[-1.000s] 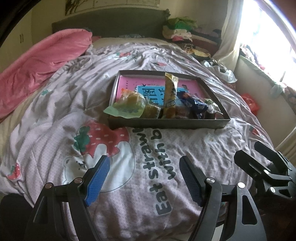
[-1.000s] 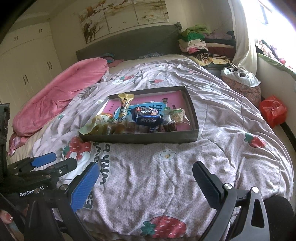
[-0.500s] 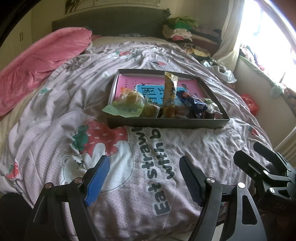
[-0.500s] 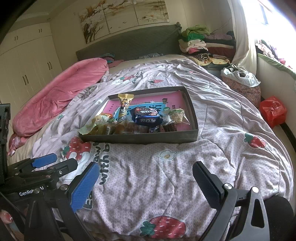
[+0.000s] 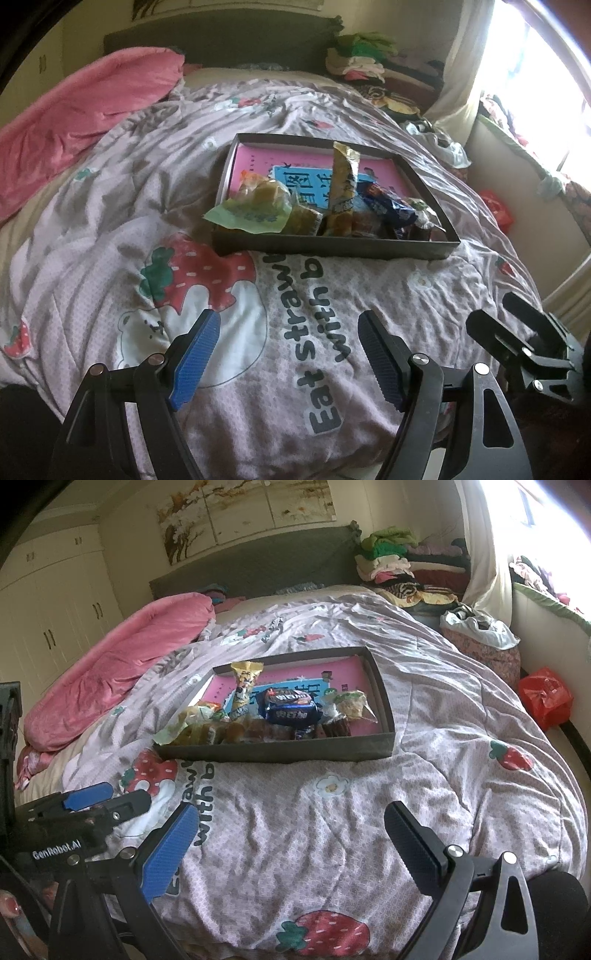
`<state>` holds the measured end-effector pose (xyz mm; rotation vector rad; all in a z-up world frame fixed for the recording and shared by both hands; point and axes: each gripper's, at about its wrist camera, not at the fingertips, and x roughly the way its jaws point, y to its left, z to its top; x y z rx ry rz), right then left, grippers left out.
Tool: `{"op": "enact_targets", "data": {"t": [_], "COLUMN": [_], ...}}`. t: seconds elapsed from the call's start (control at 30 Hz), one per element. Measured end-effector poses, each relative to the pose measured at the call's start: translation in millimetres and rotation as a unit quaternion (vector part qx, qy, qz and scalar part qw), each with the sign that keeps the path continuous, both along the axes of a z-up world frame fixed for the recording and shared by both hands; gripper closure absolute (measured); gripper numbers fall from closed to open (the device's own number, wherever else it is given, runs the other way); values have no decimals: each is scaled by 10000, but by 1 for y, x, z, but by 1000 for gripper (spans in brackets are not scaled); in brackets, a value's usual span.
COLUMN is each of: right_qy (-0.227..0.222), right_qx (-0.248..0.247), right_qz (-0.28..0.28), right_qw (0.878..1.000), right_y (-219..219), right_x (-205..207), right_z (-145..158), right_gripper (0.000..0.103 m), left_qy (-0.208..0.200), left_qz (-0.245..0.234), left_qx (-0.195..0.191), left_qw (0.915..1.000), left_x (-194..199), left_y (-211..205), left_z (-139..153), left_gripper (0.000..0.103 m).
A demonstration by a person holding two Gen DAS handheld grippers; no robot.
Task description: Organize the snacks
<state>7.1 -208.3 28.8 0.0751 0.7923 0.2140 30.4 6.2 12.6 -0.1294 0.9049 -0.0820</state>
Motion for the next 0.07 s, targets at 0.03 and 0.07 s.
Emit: {"op": "enact_targets", "data": {"t": [0.03,0.07], "right_qy": [2,1], "right_qx": [0,-2], "right_qz": [-17,-39], "right_qw": [10000,10000], "right_y": [-1,-2], "right_x": [1,2], "right_z": [-1,-1], "right_gripper": [2,2], "left_qy": [4,-11], "left_qz": [42,67], "left_qx": [-53,-89], "left_qw": [10000,9999], "left_x": [1,3], "left_y": [3,6], "left_z": [-1,0], "left_gripper": [25,25]}}
